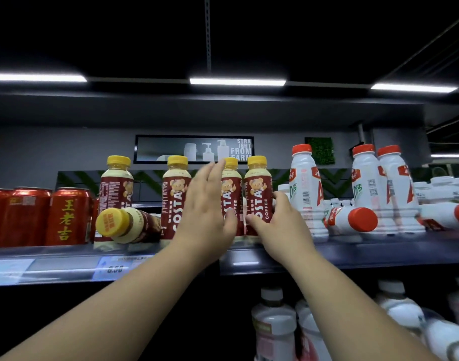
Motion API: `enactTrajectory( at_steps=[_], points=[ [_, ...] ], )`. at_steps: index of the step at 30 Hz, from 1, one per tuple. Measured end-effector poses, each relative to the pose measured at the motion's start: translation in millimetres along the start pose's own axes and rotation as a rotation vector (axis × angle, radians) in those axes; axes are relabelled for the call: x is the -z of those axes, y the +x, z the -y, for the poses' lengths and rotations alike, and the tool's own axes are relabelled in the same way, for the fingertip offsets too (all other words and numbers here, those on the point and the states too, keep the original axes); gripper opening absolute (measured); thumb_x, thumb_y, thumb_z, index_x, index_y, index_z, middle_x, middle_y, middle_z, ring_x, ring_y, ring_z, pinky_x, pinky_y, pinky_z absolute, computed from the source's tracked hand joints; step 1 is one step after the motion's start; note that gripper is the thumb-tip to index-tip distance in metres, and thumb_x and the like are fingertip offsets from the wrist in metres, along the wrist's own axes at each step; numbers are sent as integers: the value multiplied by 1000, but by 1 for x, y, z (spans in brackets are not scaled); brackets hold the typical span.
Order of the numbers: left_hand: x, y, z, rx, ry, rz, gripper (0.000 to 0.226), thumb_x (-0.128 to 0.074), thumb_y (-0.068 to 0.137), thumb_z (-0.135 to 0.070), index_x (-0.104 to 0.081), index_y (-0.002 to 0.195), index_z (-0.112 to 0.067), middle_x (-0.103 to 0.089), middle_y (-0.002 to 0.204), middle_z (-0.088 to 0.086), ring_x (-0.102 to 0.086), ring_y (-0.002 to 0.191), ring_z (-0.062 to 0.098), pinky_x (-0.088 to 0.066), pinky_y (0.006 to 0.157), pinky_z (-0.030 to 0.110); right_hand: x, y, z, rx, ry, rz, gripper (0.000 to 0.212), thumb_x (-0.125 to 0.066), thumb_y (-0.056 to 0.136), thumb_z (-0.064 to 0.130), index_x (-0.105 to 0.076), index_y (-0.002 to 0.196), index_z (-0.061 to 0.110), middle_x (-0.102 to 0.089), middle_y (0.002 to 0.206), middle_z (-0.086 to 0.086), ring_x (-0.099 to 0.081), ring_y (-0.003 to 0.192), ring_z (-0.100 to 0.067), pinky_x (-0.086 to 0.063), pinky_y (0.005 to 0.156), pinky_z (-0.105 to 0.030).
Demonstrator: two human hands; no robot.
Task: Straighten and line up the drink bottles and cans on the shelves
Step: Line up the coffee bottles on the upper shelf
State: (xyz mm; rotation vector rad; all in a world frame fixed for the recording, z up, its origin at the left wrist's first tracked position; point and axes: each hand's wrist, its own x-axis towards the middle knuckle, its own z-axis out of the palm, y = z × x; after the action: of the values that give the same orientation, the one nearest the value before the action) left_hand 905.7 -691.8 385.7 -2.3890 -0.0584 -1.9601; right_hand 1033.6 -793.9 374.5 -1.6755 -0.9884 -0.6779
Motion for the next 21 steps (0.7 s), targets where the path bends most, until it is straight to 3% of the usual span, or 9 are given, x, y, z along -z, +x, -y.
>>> enactTrajectory(
  at_steps=[3,5,7,9,12,16,21],
  points=[
    [-11,1,-10,335,-219,98,90,-68,85,-25,-9,154,-26,-29,141,-3,-33,129,13,-26,108,28,0,0,0,4,-20,-14,55,-67,81,53,-45,125,28,-63,110,6,-58,93,-21,-46,76,-36],
    [-15,1,-7,437,-245,208,88,-71,82,-36,-13,148,-33,-40,127,-10,-45,110,8,-36,98,30,0,0,-1,7,-26,-22,52,-66,82,49,-44,124,28,-62,108,5,-52,87,-20,-41,72,-35],
    [-18,2,-3,436,-222,271,82,-71,80,-38,-16,141,-37,-57,118,-7,-59,99,12,-48,91,38,0,0,-2,12,-31,-25,51,-66,84,47,-42,124,28,-61,108,5,-50,86,-19,-40,72,-34],
    [-20,5,-1,461,-154,320,86,-70,81,-36,-11,144,-35,-62,112,-3,-62,95,18,-50,88,42,-1,0,-3,8,-37,-16,49,-64,86,44,-40,125,27,-60,110,3,-48,86,-19,-38,72,-34],
    [-20,4,2,477,-93,334,94,-73,81,-32,-9,149,-31,-62,117,-3,-62,101,21,-50,92,42,-1,1,-5,0,-40,-11,45,-62,89,41,-42,125,24,-61,113,-1,-49,88,-21,-37,73,-34],
    [-18,1,4,447,-137,308,89,-78,79,-34,-19,146,-29,-62,123,-6,-62,107,18,-48,95,39,-1,0,-3,7,-45,-5,40,-61,90,38,-43,122,24,-62,112,-1,-52,90,-22,-39,74,-34],
    [-18,0,3,397,-121,295,83,-82,72,-42,-31,137,-32,-62,110,-15,-63,104,13,-50,93,39,-1,-1,-3,4,-52,-24,36,-60,89,33,-43,119,23,-61,109,-2,-54,91,-25,-42,74,-36]
  ],
)
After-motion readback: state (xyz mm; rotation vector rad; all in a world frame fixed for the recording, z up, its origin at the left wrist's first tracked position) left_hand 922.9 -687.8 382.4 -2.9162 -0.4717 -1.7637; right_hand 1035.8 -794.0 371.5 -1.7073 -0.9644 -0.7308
